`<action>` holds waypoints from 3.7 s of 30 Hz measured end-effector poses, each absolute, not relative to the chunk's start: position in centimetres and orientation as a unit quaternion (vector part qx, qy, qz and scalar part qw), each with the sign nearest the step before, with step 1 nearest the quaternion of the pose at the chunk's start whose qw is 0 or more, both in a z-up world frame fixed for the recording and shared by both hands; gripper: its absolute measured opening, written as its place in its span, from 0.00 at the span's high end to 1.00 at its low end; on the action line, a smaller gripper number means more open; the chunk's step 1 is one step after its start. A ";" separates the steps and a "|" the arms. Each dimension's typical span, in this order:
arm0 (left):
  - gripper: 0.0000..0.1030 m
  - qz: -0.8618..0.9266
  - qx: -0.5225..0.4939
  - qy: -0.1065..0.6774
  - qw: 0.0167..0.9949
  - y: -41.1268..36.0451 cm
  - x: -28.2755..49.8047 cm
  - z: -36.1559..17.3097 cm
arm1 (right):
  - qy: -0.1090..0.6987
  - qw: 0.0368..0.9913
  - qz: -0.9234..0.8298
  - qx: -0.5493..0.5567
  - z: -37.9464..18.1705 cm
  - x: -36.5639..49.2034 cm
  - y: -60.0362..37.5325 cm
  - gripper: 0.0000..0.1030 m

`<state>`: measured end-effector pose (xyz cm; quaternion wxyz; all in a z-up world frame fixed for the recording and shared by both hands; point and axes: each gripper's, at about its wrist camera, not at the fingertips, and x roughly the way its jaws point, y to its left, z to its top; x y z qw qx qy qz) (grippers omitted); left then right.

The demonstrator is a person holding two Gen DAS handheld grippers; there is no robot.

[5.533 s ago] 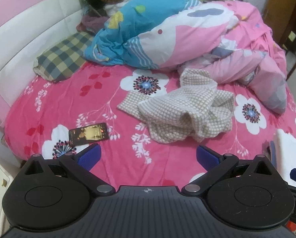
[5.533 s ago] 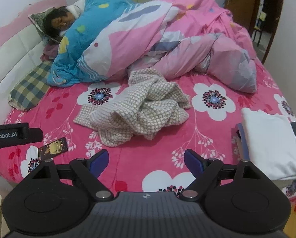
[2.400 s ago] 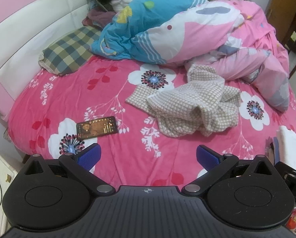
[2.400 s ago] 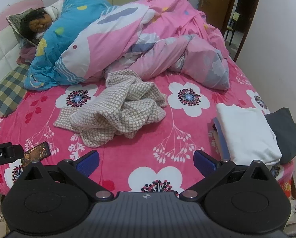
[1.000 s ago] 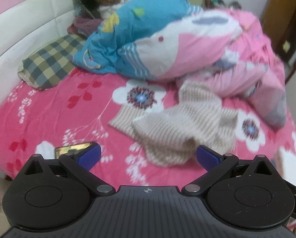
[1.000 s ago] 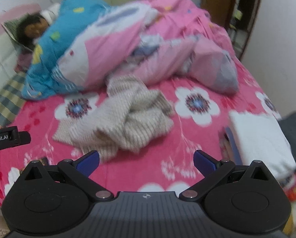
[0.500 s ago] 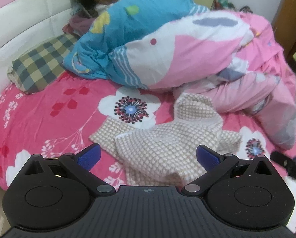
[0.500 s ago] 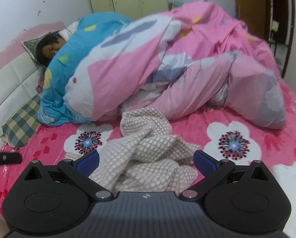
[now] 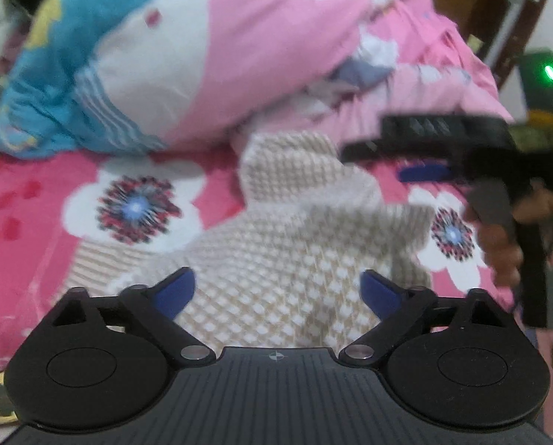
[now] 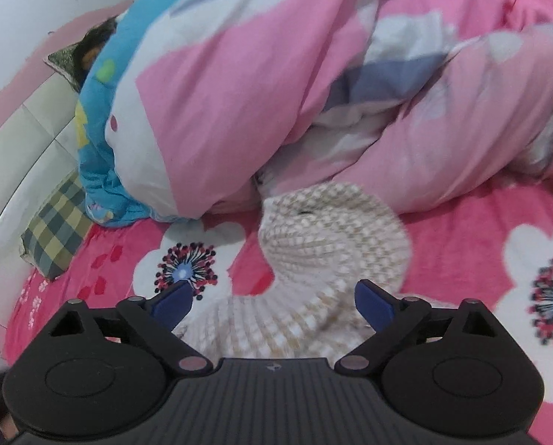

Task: Fold clothes

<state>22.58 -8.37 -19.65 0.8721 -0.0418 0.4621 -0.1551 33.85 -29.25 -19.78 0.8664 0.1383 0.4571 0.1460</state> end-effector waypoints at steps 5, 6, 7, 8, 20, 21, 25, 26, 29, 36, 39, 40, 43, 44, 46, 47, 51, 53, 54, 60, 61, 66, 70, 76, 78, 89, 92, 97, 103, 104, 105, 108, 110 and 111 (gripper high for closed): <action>0.44 -0.179 -0.047 0.461 0.868 -8.2 22.4 -22.6 | 0.493 0.847 0.142 0.140 -22.9 35.4 -28.2 0.25; 0.45 -0.179 -0.057 0.458 0.869 -7.9 22.2 -22.9 | 0.496 0.845 0.144 0.137 -23.2 35.4 -27.9 0.31; 0.47 -0.179 -0.068 0.456 0.869 -7.5 22.3 -23.2 | 0.498 0.845 0.144 0.134 -23.5 35.3 -27.8 0.35; 0.50 -0.178 -0.077 0.456 0.869 -7.2 22.3 -23.5 | 0.498 0.846 0.141 0.129 -23.6 35.1 -27.6 0.39; 0.84 -0.196 -0.126 0.454 0.860 -5.9 19.5 -24.5 | 0.459 0.867 0.123 0.151 -20.3 28.3 -29.2 0.91; 0.84 -0.202 -0.123 0.452 0.860 -6.0 19.0 -24.7 | 0.460 0.866 0.121 0.154 -20.0 27.2 -29.6 0.91; 0.84 -0.245 -0.099 0.479 0.837 -7.1 16.5 -26.0 | 0.473 0.861 0.105 0.156 -19.3 21.0 -31.3 0.92; 0.85 -0.256 -0.089 0.490 0.829 -7.6 15.7 -26.6 | 0.484 0.856 0.096 0.155 -19.5 19.0 -31.8 0.92; 0.85 -0.289 -0.054 0.530 0.795 -9.7 12.8 -28.8 | 0.526 0.834 0.061 0.154 -21.0 13.5 -33.3 0.93; 0.79 -0.349 0.024 0.583 0.733 -11.9 7.5 -30.7 | 0.650 0.757 -0.022 0.055 -28.2 4.3 -33.9 0.94; 0.67 -0.348 0.010 0.559 0.752 -8.6 7.8 -27.7 | 0.634 0.767 -0.027 0.094 -26.2 2.5 -35.3 0.92; 0.63 -0.344 0.004 0.550 0.761 -7.4 8.2 -26.7 | 0.622 0.775 -0.028 0.109 -25.1 2.0 -35.8 0.92; 0.54 -0.302 -0.011 0.504 0.809 -4.8 10.8 -24.0 | 0.559 0.817 -0.026 0.137 -21.0 2.3 -37.3 0.92; 0.50 -0.289 -0.015 0.485 0.825 -4.7 12.0 -23.4 | 0.534 0.833 -0.021 0.142 -19.6 2.9 -37.6 0.92; 0.45 -0.269 -0.019 0.446 0.853 -5.5 14.7 -22.5 | 0.486 0.860 -0.003 0.155 -17.9 5.1 -38.1 0.91; 0.42 -0.268 -0.014 0.434 0.860 -6.5 16.1 -22.6 | 0.470 0.868 0.011 0.158 -17.8 6.6 -38.0 0.91; 0.42 -0.283 0.007 0.458 0.843 -11.1 21.6 -26.0 | 0.460 0.870 0.045 0.173 -20.5 14.9 -36.6 0.89; 0.42 -0.282 0.015 0.490 0.825 -12.2 22.2 -27.4 | 0.495 0.848 0.055 0.181 -22.9 17.1 -36.3 0.89; 0.42 -0.275 0.023 0.507 0.816 -12.4 22.0 -27.8 | 0.518 0.833 0.059 0.184 -24.2 17.7 -36.3 0.89; 0.42 -0.264 0.028 0.564 0.782 -9.8 17.5 -26.7 | 0.603 0.762 0.118 0.203 -26.7 11.3 -35.0 0.89; 0.42 -0.262 0.025 0.576 0.774 -9.3 16.4 -26.7 | 0.619 0.751 0.118 0.200 -26.7 9.4 -34.6 0.89; 0.42 -0.241 0.014 0.621 0.746 -7.9 12.4 -27.7 | 0.702 0.690 0.075 0.158 -30.9 1.1 -32.2 0.89; 0.46 -0.206 0.076 0.692 0.688 -7.6 9.7 -31.0 | 0.737 0.658 0.044 0.151 -35.1 -2.7 -31.2 0.89; 0.42 -0.262 0.070 0.624 0.733 -5.8 9.2 -24.8 | 0.661 0.731 0.068 0.155 -27.0 -3.2 -33.0 0.88; 0.34 -0.288 0.038 0.584 0.758 -5.8 10.8 -22.1 | 0.608 0.770 0.077 0.181 -23.0 -2.5 -34.9 0.77; 0.21 -0.314 0.119 0.537 0.774 -20.7 19.2 -26.5 | 0.542 0.831 0.047 0.116 -26.7 8.9 -36.9 0.48; 0.21 -0.294 0.140 0.537 0.779 -19.9 19.3 -28.2 | 0.620 0.780 0.007 0.079 -30.1 5.6 -38.2 0.50; 0.22 -0.276 0.118 0.538 0.788 -17.1 19.0 -27.8 | 0.690 0.705 -0.090 0.133 -32.2 -1.2 -44.1 0.55; 0.22 -0.276 0.024 0.552 0.786 -18.5 21.6 -27.6 | 0.544 0.822 -0.002 0.167 -27.3 4.5 -44.4 0.49; 0.22 -0.276 0.012 0.553 0.786 -18.9 22.1 -27.7 | 0.527 0.832 0.009 0.172 -27.5 6.1 -44.5 0.47; 0.23 -0.272 0.008 0.555 0.786 -19.3 22.6 -28.0 | 0.508 0.842 0.020 0.178 -27.6 7.6 -44.6 0.47; 0.30 -0.252 0.007 0.564 0.786 -20.0 23.9 -28.9 | 0.466 0.864 0.052 0.181 -28.4 12.5 -44.7 0.47; 0.36 -0.242 0.001 0.566 0.788 -19.7 24.7 -29.3 | 0.460 0.867 0.080 0.173 -28.9 15.5 -44.0 0.47; 0.40 -0.244 0.000 0.571 0.784 -19.4 24.9 -29.3 | 0.459 0.868 0.096 0.164 -29.3 17.1 -43.5 0.48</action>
